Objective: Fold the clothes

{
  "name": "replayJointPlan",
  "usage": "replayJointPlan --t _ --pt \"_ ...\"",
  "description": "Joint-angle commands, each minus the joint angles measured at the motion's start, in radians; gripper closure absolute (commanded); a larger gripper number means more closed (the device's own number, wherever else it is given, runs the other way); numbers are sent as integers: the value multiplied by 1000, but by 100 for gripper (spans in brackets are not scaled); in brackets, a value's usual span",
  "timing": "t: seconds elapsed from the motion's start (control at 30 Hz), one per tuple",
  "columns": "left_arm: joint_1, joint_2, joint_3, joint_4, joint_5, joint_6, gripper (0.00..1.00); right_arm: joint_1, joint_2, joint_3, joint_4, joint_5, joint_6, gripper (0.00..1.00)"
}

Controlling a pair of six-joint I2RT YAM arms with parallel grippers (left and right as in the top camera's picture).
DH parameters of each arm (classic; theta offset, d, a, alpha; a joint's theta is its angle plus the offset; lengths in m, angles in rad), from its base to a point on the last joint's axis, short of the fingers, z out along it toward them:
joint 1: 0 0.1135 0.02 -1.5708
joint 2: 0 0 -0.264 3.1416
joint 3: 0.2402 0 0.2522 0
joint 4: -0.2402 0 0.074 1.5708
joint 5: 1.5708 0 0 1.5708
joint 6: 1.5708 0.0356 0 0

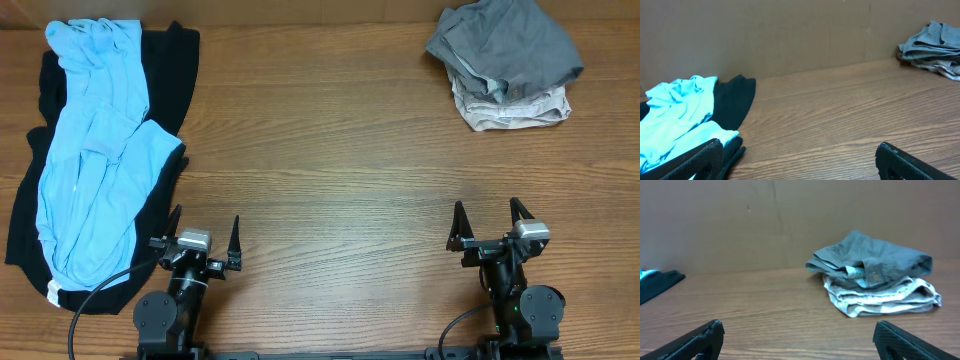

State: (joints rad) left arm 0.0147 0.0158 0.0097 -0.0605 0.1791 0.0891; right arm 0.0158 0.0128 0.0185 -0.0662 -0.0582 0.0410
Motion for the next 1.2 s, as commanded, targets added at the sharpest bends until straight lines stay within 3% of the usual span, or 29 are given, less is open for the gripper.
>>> replayJointPlan --t 0.0,0.13,0.3,0.7,0.97,1.17 --pt "-2 -10 -5 3 0 14 0 8 -10 -10 19 -67 -5 0" --pt "-2 -10 -5 8 2 -11 0 7 -10 -10 19 -75 -5 0" --pt "-2 -10 0 37 12 -164 0 7 -10 17 13 -101 -20 0" --pt "-2 3 133 -91 46 -193 0 7 62 202 -43 -113 -20 0" --pt "-2 204 263 -120 49 -190 0 7 295 367 -70 -174 -20 0" --pt "-2 440 422 -156 76 -161 0 8 505 538 -192 -183 -20 0"
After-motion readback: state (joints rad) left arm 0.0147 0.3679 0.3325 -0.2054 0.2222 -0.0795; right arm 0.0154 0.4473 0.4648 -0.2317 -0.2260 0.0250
